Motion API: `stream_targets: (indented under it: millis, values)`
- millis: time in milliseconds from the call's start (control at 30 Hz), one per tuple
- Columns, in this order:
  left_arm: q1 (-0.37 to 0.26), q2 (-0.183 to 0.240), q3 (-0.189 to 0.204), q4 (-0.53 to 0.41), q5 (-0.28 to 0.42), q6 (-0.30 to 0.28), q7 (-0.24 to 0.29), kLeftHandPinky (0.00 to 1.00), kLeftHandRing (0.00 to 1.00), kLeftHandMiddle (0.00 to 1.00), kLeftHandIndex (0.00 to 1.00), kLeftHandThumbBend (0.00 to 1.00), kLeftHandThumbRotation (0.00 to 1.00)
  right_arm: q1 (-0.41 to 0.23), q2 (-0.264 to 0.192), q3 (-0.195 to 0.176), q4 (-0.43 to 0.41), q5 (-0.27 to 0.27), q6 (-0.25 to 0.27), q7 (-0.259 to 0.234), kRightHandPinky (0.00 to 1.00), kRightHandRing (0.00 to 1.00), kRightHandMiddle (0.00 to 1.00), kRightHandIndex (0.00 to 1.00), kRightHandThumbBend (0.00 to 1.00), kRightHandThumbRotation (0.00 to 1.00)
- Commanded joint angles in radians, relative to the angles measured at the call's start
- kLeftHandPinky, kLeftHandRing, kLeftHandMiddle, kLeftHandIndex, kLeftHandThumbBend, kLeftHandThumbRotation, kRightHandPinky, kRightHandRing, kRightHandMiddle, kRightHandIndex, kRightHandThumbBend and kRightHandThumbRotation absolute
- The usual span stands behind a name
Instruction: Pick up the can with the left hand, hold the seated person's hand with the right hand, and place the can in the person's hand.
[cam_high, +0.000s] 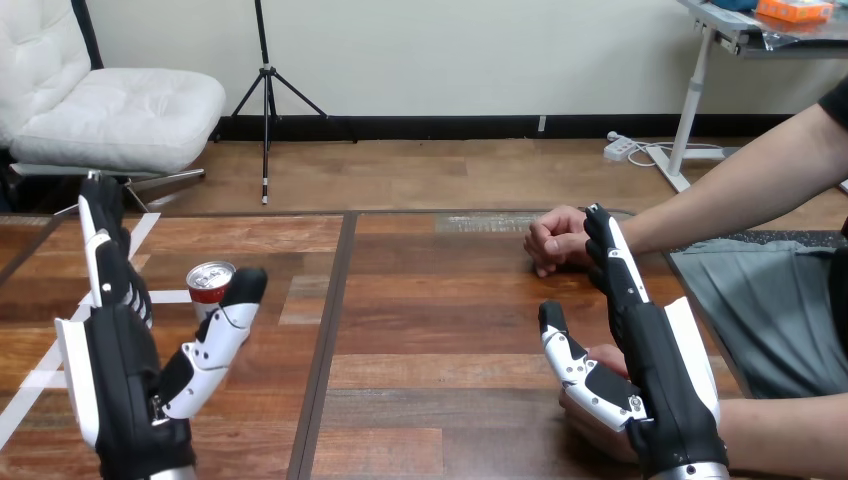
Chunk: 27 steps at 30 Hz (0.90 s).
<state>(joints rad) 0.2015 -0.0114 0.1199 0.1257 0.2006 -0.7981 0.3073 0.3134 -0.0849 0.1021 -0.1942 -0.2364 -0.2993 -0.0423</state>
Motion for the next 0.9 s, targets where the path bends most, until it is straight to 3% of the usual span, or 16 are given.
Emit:
stream_targets:
  millis: [0,367,867]
  values:
    - [-0.072,0.007,0.014,0.018,0.003,0.028,0.006,1.0,1.0,1.0,1.0,0.8,0.54,-0.049,-0.001,-0.008,-0.04,0.004,-0.01,0.0,1.0,1.0,1.0,1.0,0.14,0.0]
    - [-0.112,0.035,0.02,0.061,-0.043,0.113,-0.037,1.0,1.0,1.0,1.0,0.81,0.47,-0.052,-0.002,-0.008,-0.041,0.006,-0.007,0.003,1.0,1.0,1.0,1.0,0.14,0.0]
    - [-0.179,0.07,0.024,0.122,-0.027,0.232,-0.045,1.0,1.0,1.0,1.0,0.87,0.44,-0.048,-0.001,-0.006,-0.044,0.005,-0.003,0.004,1.0,1.0,1.0,1.0,0.14,0.0]
